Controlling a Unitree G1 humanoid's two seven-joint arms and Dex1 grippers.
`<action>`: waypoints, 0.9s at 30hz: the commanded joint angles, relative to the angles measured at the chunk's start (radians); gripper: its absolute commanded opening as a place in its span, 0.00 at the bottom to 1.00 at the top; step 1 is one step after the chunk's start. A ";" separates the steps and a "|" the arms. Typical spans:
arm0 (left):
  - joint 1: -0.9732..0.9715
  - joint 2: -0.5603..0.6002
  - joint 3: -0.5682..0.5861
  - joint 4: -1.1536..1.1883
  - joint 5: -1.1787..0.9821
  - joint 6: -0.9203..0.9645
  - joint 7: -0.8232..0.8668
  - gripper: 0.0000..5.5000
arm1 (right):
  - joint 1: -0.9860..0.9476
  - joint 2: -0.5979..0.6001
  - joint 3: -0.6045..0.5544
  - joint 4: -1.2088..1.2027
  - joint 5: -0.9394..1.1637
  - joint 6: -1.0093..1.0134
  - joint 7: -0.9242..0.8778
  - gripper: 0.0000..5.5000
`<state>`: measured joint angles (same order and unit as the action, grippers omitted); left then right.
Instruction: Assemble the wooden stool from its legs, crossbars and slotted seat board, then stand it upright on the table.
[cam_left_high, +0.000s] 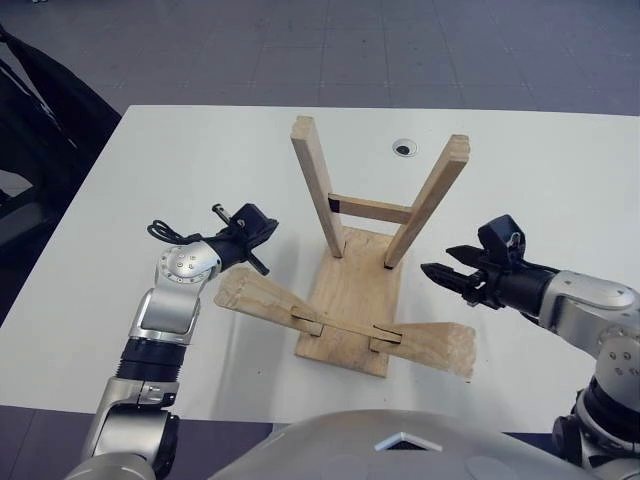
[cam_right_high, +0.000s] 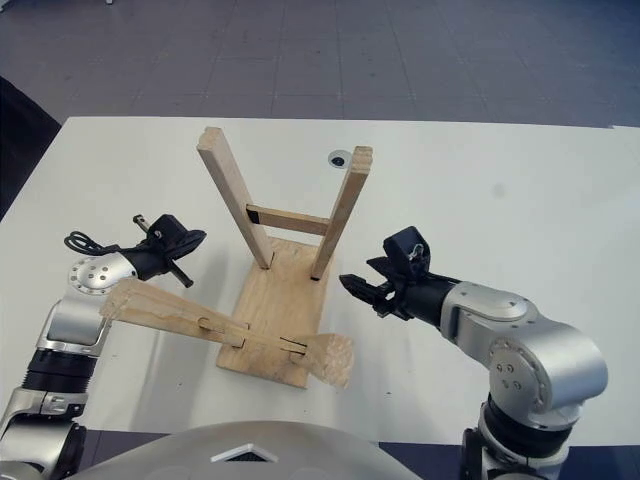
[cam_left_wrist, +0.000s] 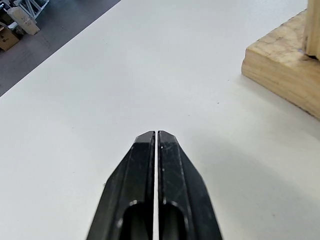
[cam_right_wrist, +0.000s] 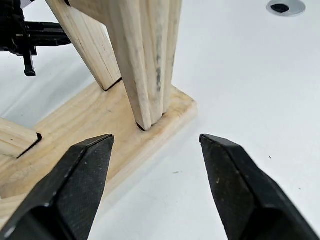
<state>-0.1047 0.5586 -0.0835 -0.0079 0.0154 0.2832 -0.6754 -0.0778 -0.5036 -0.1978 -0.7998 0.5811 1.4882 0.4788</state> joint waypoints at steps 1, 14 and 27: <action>0.061 0.066 -0.029 -0.081 -0.042 0.083 -0.110 0.02 | -0.006 -0.106 0.165 0.182 -0.109 -0.235 0.036 0.57; -0.089 -0.051 -0.136 -0.097 -0.128 0.255 -0.150 0.02 | -0.021 -0.162 0.447 0.505 -0.302 -0.736 0.237 0.57; -0.136 0.029 -0.104 -0.091 -0.154 0.284 -0.212 0.02 | -0.082 -0.079 0.454 0.595 -0.322 -0.755 0.235 0.57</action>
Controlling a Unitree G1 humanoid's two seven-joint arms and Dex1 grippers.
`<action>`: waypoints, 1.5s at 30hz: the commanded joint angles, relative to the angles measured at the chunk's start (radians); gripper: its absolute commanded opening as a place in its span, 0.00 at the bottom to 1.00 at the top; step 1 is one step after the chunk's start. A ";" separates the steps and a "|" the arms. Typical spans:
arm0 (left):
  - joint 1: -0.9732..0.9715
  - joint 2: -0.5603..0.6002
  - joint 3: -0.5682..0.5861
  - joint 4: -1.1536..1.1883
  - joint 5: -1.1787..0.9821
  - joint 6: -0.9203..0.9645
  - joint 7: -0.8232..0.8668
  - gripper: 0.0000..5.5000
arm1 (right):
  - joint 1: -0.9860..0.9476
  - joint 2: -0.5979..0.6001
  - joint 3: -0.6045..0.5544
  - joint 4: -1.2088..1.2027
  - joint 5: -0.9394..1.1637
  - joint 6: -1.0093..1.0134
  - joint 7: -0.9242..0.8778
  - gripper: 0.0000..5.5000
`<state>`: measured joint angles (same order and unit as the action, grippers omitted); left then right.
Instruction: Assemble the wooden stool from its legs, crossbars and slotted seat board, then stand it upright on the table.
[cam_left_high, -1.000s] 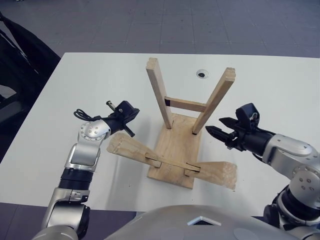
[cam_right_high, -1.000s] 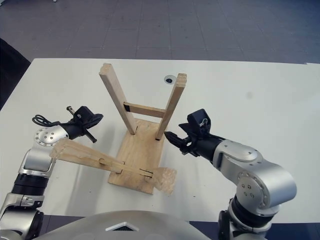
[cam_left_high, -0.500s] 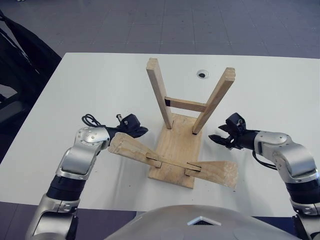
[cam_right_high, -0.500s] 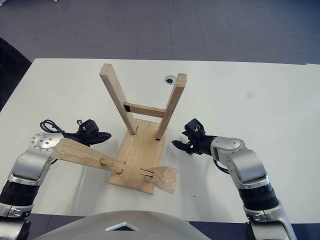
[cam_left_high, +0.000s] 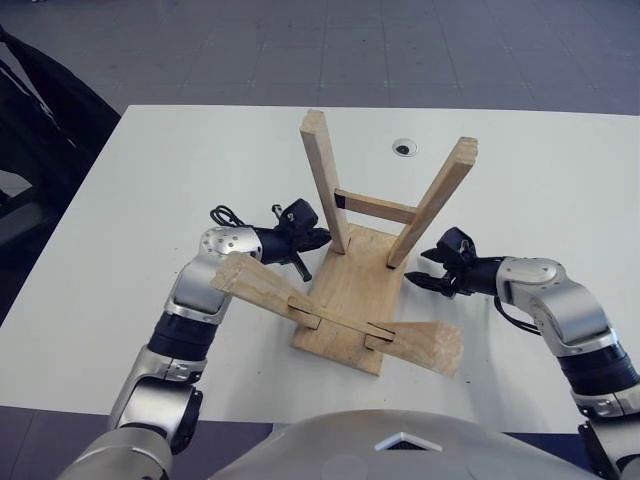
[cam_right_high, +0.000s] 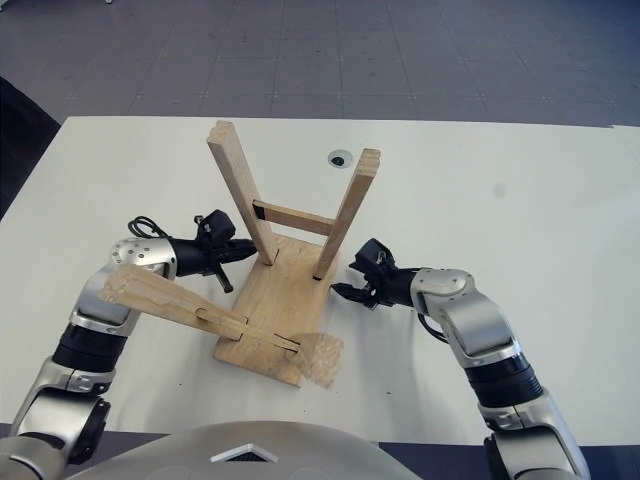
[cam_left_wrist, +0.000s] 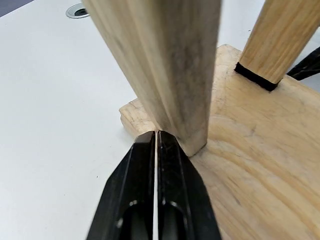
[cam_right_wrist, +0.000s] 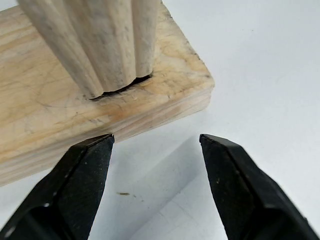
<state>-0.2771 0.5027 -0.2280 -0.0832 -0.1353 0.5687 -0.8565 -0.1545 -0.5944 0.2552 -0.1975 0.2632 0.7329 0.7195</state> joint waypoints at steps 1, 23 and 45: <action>0.051 0.106 0.053 -0.017 -0.009 -0.004 -0.039 0.02 | 0.000 0.013 -0.001 -0.010 -0.006 0.000 -0.007 0.57; 0.455 0.467 0.006 -0.441 -0.317 0.181 -0.355 0.02 | 0.010 0.003 -0.018 -0.044 0.004 0.035 0.002 0.57; 0.091 0.031 0.158 0.110 -0.068 -0.126 0.282 0.02 | 0.012 -0.010 -0.141 0.032 0.015 0.003 -0.038 0.57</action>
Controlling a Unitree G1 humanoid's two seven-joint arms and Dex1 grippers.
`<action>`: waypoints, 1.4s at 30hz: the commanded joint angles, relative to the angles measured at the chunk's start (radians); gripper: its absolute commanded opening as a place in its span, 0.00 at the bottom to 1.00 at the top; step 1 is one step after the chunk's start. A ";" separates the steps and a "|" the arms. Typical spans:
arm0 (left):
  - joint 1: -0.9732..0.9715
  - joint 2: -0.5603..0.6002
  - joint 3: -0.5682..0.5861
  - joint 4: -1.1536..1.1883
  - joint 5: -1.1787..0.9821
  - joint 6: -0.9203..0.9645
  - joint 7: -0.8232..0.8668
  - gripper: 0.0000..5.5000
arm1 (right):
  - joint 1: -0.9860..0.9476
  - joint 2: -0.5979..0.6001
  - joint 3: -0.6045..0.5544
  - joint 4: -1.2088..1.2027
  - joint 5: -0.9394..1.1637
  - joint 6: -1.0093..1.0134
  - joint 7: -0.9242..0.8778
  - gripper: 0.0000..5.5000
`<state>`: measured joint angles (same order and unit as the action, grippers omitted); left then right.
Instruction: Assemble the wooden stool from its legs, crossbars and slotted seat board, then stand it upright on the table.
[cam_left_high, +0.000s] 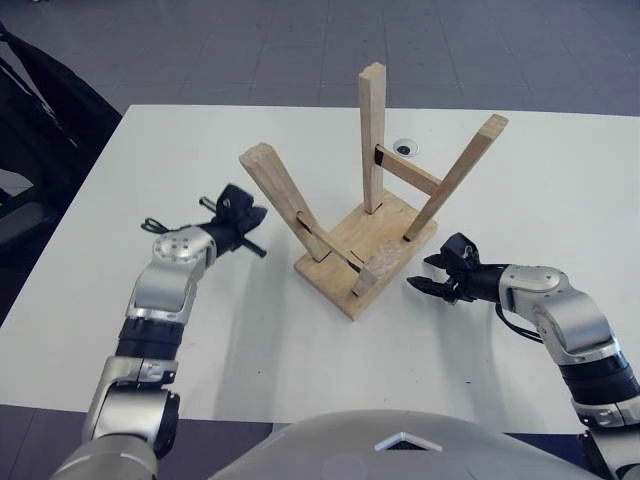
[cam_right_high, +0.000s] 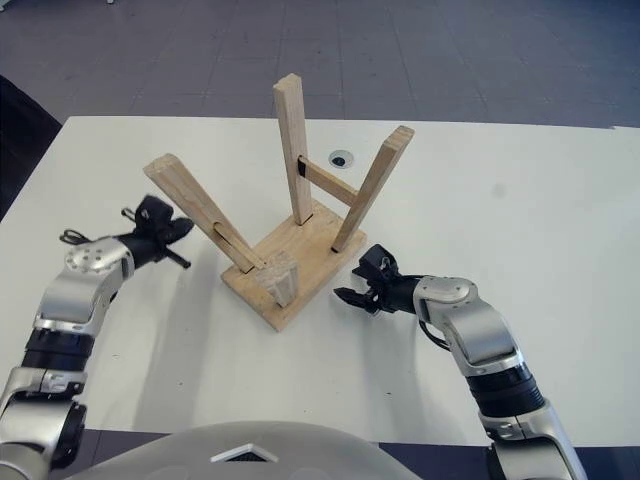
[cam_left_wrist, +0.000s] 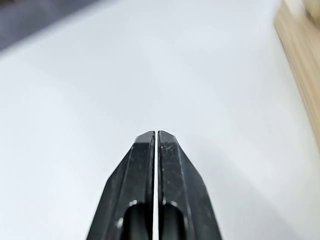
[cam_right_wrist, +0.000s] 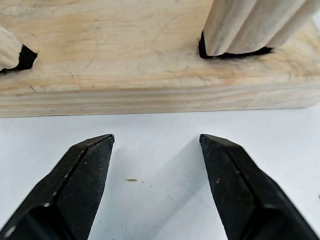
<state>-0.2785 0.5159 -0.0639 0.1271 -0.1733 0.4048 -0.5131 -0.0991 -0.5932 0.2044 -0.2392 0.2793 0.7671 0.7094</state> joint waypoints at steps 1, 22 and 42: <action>0.143 0.043 -0.005 -0.152 -0.045 0.065 -0.091 0.02 | -0.079 0.000 -0.131 0.118 0.010 -0.056 -0.034 0.57; 0.277 0.124 0.000 -0.278 -0.061 0.189 -0.187 0.02 | -0.451 0.049 -0.044 0.554 -0.019 -0.526 0.466 0.57; 0.345 0.173 0.055 -0.359 -0.079 0.268 -0.183 0.02 | -0.057 -0.146 -0.081 -0.223 0.241 -0.187 0.466 0.57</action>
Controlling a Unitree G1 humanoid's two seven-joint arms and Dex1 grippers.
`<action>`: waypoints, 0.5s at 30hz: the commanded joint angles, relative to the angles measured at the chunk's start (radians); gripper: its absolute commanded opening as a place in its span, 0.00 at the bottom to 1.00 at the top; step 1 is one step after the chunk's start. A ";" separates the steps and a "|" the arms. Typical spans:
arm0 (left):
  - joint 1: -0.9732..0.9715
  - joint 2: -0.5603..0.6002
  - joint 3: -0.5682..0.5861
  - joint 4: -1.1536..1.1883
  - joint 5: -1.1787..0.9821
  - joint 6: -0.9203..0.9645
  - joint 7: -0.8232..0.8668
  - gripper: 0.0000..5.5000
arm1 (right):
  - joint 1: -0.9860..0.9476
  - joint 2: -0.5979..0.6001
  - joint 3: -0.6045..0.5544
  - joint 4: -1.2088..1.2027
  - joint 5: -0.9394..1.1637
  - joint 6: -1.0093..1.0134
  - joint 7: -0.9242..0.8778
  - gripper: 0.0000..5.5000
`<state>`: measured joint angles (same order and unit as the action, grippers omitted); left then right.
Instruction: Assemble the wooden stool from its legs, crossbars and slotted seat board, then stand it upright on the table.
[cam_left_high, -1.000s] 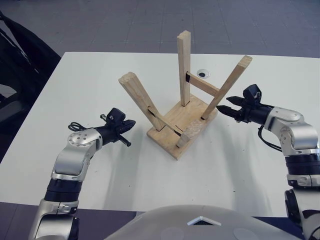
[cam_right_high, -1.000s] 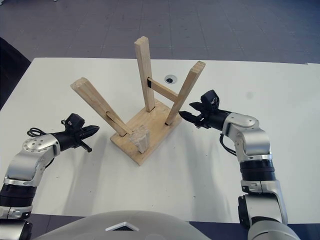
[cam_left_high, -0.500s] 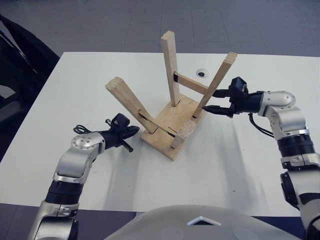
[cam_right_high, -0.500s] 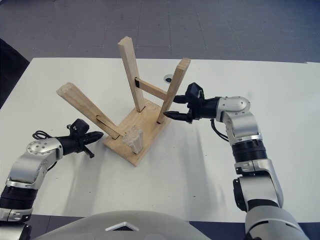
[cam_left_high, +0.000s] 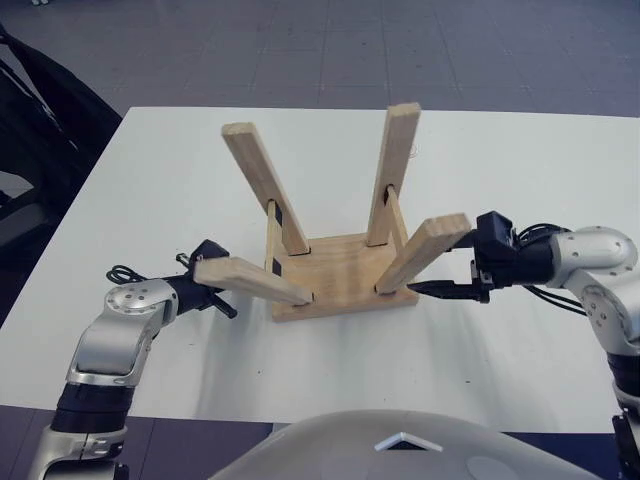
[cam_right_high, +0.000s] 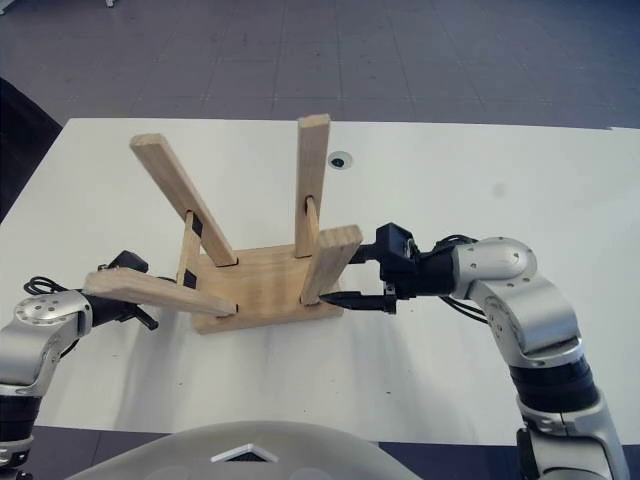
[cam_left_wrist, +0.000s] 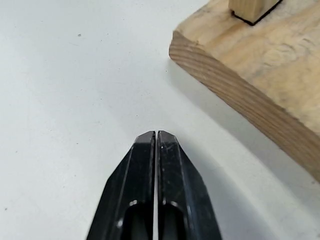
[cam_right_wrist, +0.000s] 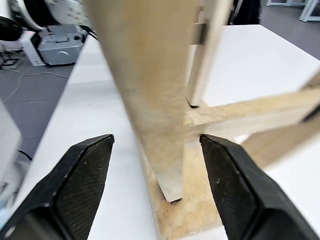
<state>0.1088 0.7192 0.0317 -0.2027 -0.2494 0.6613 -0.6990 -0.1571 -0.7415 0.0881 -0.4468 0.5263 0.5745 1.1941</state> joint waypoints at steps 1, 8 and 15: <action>-0.058 -0.044 -0.054 -0.039 -0.008 0.014 0.003 0.02 | 0.004 0.008 0.052 -0.004 -0.021 -0.006 -0.027 0.57; -0.064 -0.012 0.044 0.015 -0.066 -0.066 -0.074 0.02 | 0.064 0.042 0.117 0.032 -0.094 -0.061 -0.106 0.57; -0.024 0.041 0.189 0.186 -0.199 -0.182 -0.311 0.05 | 0.162 0.055 0.086 -0.033 -0.043 -0.024 -0.183 0.58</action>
<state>0.0738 0.7391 0.1920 -0.0297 -0.3968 0.4852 -0.9430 -0.0028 -0.6855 0.1967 -0.4608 0.4650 0.5304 1.0276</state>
